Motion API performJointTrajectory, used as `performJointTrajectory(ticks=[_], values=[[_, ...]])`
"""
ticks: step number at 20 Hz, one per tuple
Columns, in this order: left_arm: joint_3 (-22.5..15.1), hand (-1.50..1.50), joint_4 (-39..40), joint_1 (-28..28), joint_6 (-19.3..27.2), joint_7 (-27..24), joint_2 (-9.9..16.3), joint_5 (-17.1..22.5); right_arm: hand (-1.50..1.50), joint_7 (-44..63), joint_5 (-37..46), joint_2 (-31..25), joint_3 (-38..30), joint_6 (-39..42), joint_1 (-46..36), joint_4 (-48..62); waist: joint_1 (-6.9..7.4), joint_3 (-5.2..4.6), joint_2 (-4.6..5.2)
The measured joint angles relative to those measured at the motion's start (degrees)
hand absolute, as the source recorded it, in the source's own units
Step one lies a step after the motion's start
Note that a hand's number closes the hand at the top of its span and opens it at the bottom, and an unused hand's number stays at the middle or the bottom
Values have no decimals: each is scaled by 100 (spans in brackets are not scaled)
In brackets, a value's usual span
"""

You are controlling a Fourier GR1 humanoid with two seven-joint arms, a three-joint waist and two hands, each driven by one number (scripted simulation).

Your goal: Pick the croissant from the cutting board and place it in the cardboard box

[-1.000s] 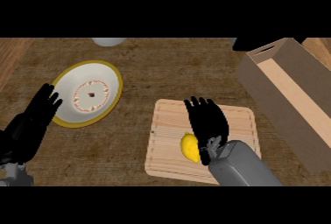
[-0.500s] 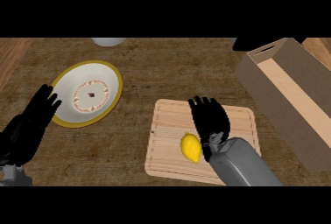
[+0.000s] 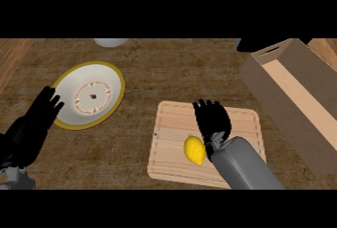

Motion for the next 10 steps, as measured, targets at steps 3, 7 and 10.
performJointTrajectory(ticks=[3, 7, 10], values=[[82, 0, 185, -124, -53, -54, 21, 8, -150, -152, 134, 7, -93, -86, -10, 161, -5, 1, 1], [74, 0, 107, -142, -47, 15, -8, -44, -150, -338, 354, 62, -128, -325, 61, 376, -5, 0, 1], [119, 0, -19, -79, -87, 99, 15, -4, 150, -541, 482, 27, -167, -571, 85, 557, 1, 2, 0]])
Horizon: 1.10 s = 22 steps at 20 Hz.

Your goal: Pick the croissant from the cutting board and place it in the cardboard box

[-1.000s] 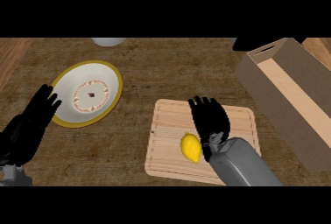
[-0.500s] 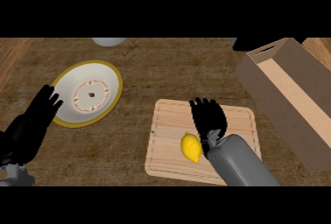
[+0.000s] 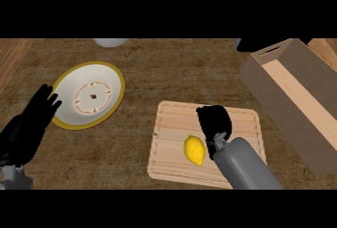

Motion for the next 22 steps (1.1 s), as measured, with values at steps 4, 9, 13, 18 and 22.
performJointTrajectory(ticks=[4, 9, 13, 18, 22], values=[[4, 0, 82, 42, -45, -102, -42, -45, 150, -301, 121, 14, 102, -161, 86, -80, -6, -1, -1], [74, 0, -33, 70, -103, -5, -7, 5, 150, -658, 225, -18, -86, -308, -79, 145, 5, -1, 1], [12, 0, -70, 75, -62, 27, -74, -48, 150, -480, 0, 115, -702, -594, -251, 351, 6, 1, 9], [74, 0, -41, -79, -58, 106, -11, -21, 150, -259, -381, 181, -1364, -1029, -524, 726, 13, 0, 12], [155, 0, 82, -95, -143, 33, 28, 20, 150, -51, -412, 187, -1450, -1313, -716, 849, 10, 0, 7]])
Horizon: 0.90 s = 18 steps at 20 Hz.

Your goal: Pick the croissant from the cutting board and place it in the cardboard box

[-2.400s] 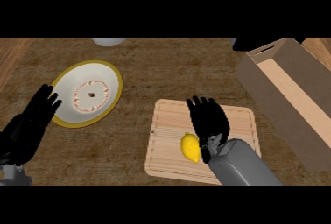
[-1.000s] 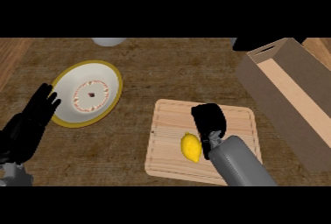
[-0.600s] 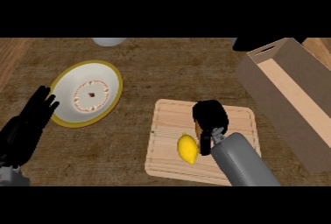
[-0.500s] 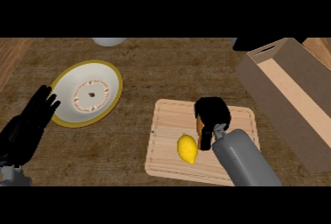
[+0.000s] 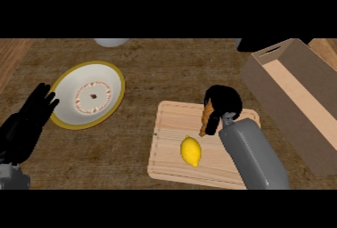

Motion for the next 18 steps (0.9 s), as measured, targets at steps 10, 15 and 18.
performJointTrajectory(ticks=[10, 15, 18], values=[[-21, 0, 25, 41, 55, -57, -81, -101, 150, 569, 292, -26, 285, 68, -90, -1649, -61, -2, -27], [26, 0, 43, 123, 32, -99, -83, -81, 150, 1122, 540, -39, 320, 372, -441, -2793, -74, -4, -41], [-13, 0, -49, 152, 65, -46, -117, -104, 150, 1543, 734, -74, 240, 551, -624, -3409, -79, -3, -46]])
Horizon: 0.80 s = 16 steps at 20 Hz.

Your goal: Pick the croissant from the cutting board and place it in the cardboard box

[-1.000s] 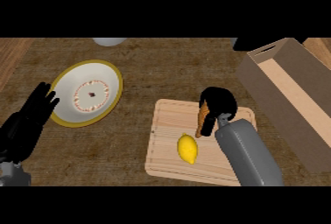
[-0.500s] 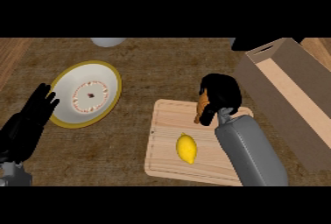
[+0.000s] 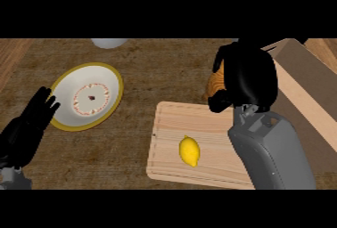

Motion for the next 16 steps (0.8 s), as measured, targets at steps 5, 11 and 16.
performJointTrajectory(ticks=[5, 11, 16], values=[[-92, 0, -74, -34, 38, 59, -67, -45, 150, 480, 271, -153, -318, 243, -325, -525, 22, 0, 14], [-52, 0, -152, -59, 29, 113, -39, -18, 150, 320, 183, -716, -1047, 319, -404, -673, 39, 0, 27], [-43, 0, -44, -133, 23, 91, -39, -43, 150, -109, -17, -1231, -1466, 402, -316, -418, 46, 1, 36]])
